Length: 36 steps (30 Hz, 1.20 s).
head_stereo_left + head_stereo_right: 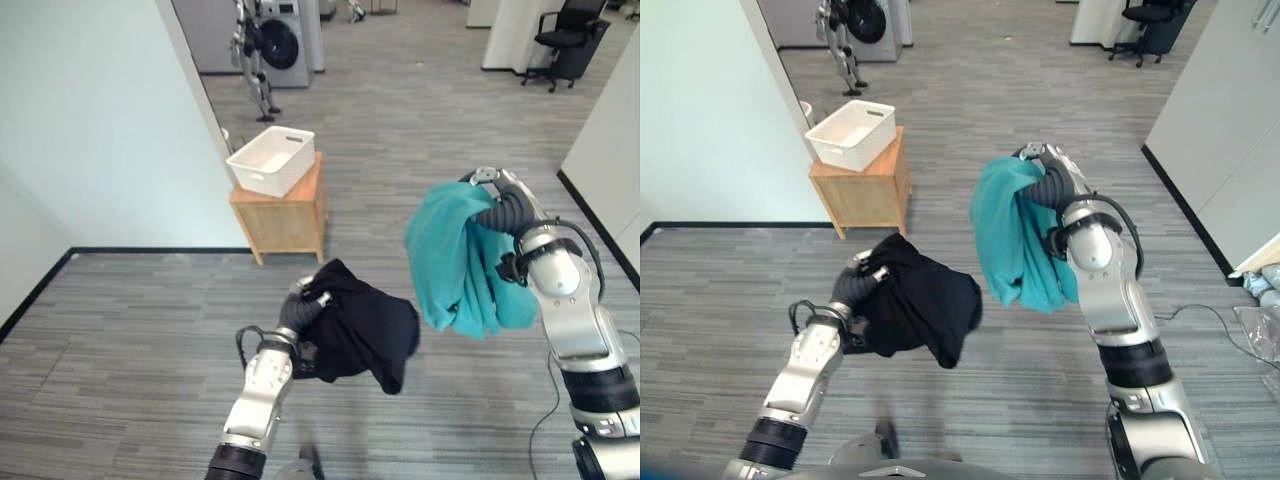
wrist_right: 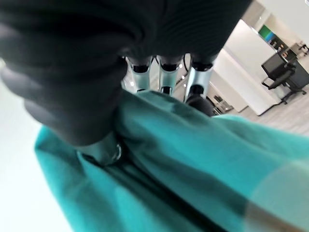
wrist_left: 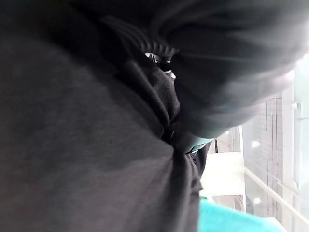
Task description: Pick up bed clothes into laundry basket.
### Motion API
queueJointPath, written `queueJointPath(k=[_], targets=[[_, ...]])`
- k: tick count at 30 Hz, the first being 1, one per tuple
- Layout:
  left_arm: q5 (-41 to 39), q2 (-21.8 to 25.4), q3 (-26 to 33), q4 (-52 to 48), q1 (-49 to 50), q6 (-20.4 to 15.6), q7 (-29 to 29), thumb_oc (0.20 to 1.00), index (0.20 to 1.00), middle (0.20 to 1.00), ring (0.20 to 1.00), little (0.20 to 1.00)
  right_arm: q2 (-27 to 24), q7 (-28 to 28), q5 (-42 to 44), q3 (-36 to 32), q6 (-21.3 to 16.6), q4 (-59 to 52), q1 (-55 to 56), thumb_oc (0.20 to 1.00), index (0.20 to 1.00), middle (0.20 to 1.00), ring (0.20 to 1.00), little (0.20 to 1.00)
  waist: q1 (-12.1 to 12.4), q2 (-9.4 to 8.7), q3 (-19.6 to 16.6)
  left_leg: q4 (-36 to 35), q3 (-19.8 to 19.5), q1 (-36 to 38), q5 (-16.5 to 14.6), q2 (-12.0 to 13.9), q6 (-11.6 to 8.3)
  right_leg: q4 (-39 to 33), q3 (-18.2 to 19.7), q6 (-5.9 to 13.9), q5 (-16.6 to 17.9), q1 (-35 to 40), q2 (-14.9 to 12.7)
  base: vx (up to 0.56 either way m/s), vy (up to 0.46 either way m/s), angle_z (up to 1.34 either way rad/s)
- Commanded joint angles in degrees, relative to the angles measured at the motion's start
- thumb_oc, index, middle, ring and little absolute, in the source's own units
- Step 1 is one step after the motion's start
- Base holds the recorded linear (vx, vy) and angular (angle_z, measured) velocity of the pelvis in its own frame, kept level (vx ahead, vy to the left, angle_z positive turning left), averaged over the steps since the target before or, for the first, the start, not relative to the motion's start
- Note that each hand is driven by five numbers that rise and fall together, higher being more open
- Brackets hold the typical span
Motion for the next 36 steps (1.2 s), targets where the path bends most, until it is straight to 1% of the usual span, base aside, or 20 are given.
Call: queueJointPath(k=[1,4,6,7,8,9,11,12,14,16,17,18,20,21,22,26,28,32,34,36], targets=[[1.57,0.97,2.45,-5.64,-10.63,1.73,-1.02,0.200,0.200,0.200,0.200,0.200,-2.59,0.33,-5.48,-8.01,0.10,-3.32,-2.47,0.200,0.200,0.200,0.200,0.200,0.21,4.86,-4.97,-7.41,-5.22,16.04,11.49,2.82,-1.64,-4.12,4.64,2.74,7.04,7.33,-6.92,0.60,0.148,0.47],[2.97,3.61,3.63,-4.91,-19.16,5.43,-2.28,0.200,0.200,0.200,0.200,0.200,-3.52,3.31,-6.71,-11.22,2.96,-5.59,-1.14,0.200,0.200,0.200,0.200,0.200,-1.85,5.78,-4.50,-7.67,-7.20,20.84,9.69,0.91,-0.26,17.99,6.18,7.58,10.30,0.70,-11.53,0.62,0.179,0.26],[2.95,3.94,4.00,-4.21,-21.13,6.11,-2.04,0.200,0.200,0.200,0.200,0.200,-3.71,3.37,-7.07,-11.58,3.60,-5.18,-1.16,0.200,0.200,0.200,0.200,0.200,-2.23,6.05,-4.40,-7.67,-7.94,21.39,8.81,1.11,-0.51,23.14,9.29,7.13,10.93,-4.03,-12.51,0.29,0.023,1.06],[2.85,5.43,5.36,-0.88,-25.73,6.51,-1.38,0.200,0.200,0.200,0.200,0.200,-4.97,5.45,-7.61,-11.37,4.82,-5.15,-3.75,0.200,0.200,0.200,0.200,0.200,-3.49,6.50,-4.24,-7.67,-10.00,22.72,7.19,1.45,-1.24,24.28,15.16,4.49,7.10,-12.25,-9.75,0.40,-0.090,1.04],[3.14,6.38,5.39,0.36,-27.21,6.61,-1.04,0.200,0.200,0.200,0.200,0.200,-5.65,6.33,-7.42,-11.59,5.22,-5.86,-4.29,0.200,0.200,0.200,0.200,0.200,-4.19,6.34,-4.37,-7.67,-11.37,23.14,6.67,1.08,-1.38,20.05,17.18,3.70,6.45,-14.25,-7.76,0.78,-0.270,0.85],[2.35,7.67,5.48,3.40,-29.89,7.04,0.03,0.200,0.200,0.200,0.200,0.200,-6.37,7.60,-7.25,-11.71,6.13,-7.17,-5.14,0.200,0.200,0.200,0.200,0.200,-5.94,5.16,-4.70,-7.67,-14.67,24.39,5.02,-0.26,-1.61,6.08,20.30,3.48,11.88,-16.28,-7.66,0.51,-0.235,0.90],[2.35,7.67,5.50,3.45,-29.93,7.01,0.03,0.200,0.200,0.200,0.200,0.200,-6.36,7.62,-7.26,-11.71,6.14,-7.19,-5.15,0.200,0.200,0.200,0.200,0.200,-6.17,5.25,-4.60,-7.67,-14.91,24.44,5.02,-0.18,-1.60,5.41,20.01,3.50,12.21,-15.79,-7.64,0.42,-0.221,1.05],[1.73,7.94,5.12,9.61,-34.36,7.53,2.17,0.200,0.200,0.200,0.200,0.200,-6.68,6.09,-6.72,-8.63,6.81,-5.25,-9.48,0.200,0.200,0.200,0.200,0.200,-6.42,3.94,-4.90,-7.67,-16.55,27.52,1.39,0.03,-3.13,-4.16,17.29,5.59,17.85,-18.51,-10.86,0.48,-0.259,0.83],[2.57,8.53,5.23,11.03,-35.12,7.64,1.89,0.200,0.200,0.200,0.200,0.200,-7.14,7.99,-8.69,-8.02,7.35,-4.40,-12.50,0.200,0.200,0.200,0.200,0.200,-8.01,3.04,-4.91,-5.29,-18.15,31.91,-2.26,-1.28,-3.21,-3.71,16.06,4.23,19.22,-14.36,-11.16,0.70,-0.346,1.40],[1.89,7.38,6.35,9.86,-34.49,7.90,2.50,0.200,0.200,0.200,0.200,0.200,-7.09,8.14,-9.53,-7.89,8.65,-3.44,-14.18,0.200,0.200,0.200,0.200,0.200,-6.98,1.04,-3.59,11.66,-21.27,26.67,-7.75,-0.94,-4.19,-4.09,13.68,2.66,20.48,-8.44,-12.88,0.45,-0.274,0.96],[1.88,7.45,6.36,9.85,-34.54,7.92,2.51,0.200,0.200,0.200,0.200,0.200,-7.06,8.11,-9.51,-7.88,8.64,-3.38,-14.29,0.200,0.200,0.200,0.200,0.200,-7.25,0.86,-3.71,12.20,-21.51,26.03,-7.73,-1.06,-4.12,-4.14,13.53,2.63,20.67,-8.69,-13.11,0.19,-0.133,0.71],[0.57,6.50,6.56,10.61,-33.45,7.83,3.75,0.200,0.200,0.200,0.200,0.200,-8.26,7.12,-9.67,-7.07,8.38,-1.10,-15.16,0.200,0.200,0.200,0.200,0.200,-6.86,-0.50,-2.91,18.47,-18.68,20.75,-6.01,3.36,-6.39,-4.16,10.88,2.62,19.05,-6.11,-14.63,0.14,-0.043,0.65],[0.74,6.28,6.59,10.71,-32.00,7.73,2.76,0.200,0.200,0.200,0.200,0.200,-9.58,7.96,-9.16,-6.01,7.72,-1.00,-16.78,0.200,0.200,0.200,0.200,0.200,-7.67,0.40,-3.91,12.77,-12.99,20.53,-0.17,12.20,-7.92,-4.16,8.07,3.21,17.49,-4.92,-15.19,0.22,0.019,1.04],[0.74,6.27,6.61,10.69,-31.98,7.73,2.76,0.200,0.200,0.200,0.200,0.200,-9.59,7.96,-9.16,-5.98,7.73,-1.00,-16.79,0.200,0.200,0.200,0.200,0.200,-7.60,0.39,-3.85,12.48,-12.88,20.79,-0.03,12.15,-7.95,-4.16,8.13,3.19,17.48,-4.84,-15.18,0.36,0.140,0.79],[1.45,6.13,7.06,9.05,-29.41,7.59,1.35,0.200,0.200,0.200,0.200,0.200,-9.88,8.84,-9.45,-5.85,7.20,-1.06,-17.74,0.200,0.200,0.200,0.200,0.200,-7.37,1.98,-4.65,-0.61,-12.17,21.86,9.88,16.07,-8.06,-4.16,7.41,3.64,15.51,-3.11,-14.00,0.40,0.172,0.07],[1.28,6.34,7.99,5.11,-23.11,5.44,1.59,0.200,0.200,0.200,0.200,0.200,-10.77,7.03,-7.20,-3.67,6.46,0.49,-20.52,0.200,0.200,0.200,0.200,0.200,-6.46,3.22,-4.81,-7.67,-16.00,6.67,16.33,21.54,-12.84,-4.16,8.17,6.02,11.57,1.11,-16.99,0.45,0.261,-0.32],[1.24,6.35,8.38,3.86,-21.80,5.61,1.35,0.200,0.200,0.200,0.200,0.200,-10.75,6.74,-6.36,-4.30,6.23,-0.25,-19.80,0.200,0.200,0.200,0.200,0.200,-6.45,3.94,-5.07,-7.67,-16.67,6.32,15.98,20.50,-13.12,-4.16,8.51,6.64,10.82,1.88,-17.00,0.40,0.265,-0.15],[1.38,6.66,10.80,-1.51,-14.72,4.55,1.30,0.200,0.200,0.200,0.200,0.200,-7.44,6.95,-7.54,-6.26,5.75,-4.80,-17.19,0.200,0.200,0.200,0.200,0.200,-3.44,5.81,-5.27,-7.67,-23.54,11.59,14.58,12.16,-14.01,-4.16,11.03,10.82,8.07,4.09,-20.73,0.45,0.418,-0.97],[0.94,6.42,11.13,-1.01,-13.77,4.17,1.20,0.200,0.200,0.200,0.200,0.200,-5.21,6.69,-8.47,-6.27,5.77,-5.11,-16.04,0.200,0.200,0.200,0.200,0.200,-3.05,4.74,-5.35,-7.67,-21.44,13.82,14.25,10.68,-13.10,-4.16,12.02,11.41,8.11,4.27,-22.41,0.21,0.342,-1.31],[-0.66,7.30,11.21,-0.12,-13.20,3.21,-0.39,0.200,0.200,0.200,0.200,0.200,-3.65,4.17,-9.40,-4.92,3.77,-3.51,-14.81,0.200,0.200,0.200,0.200,0.200,-0.92,4.37,-5.39,-7.67,-15.45,16.96,13.35,10.38,-9.07,11.35,9.57,8.95,6.33,1.01,-23.86,0.21,0.436,-0.53]])
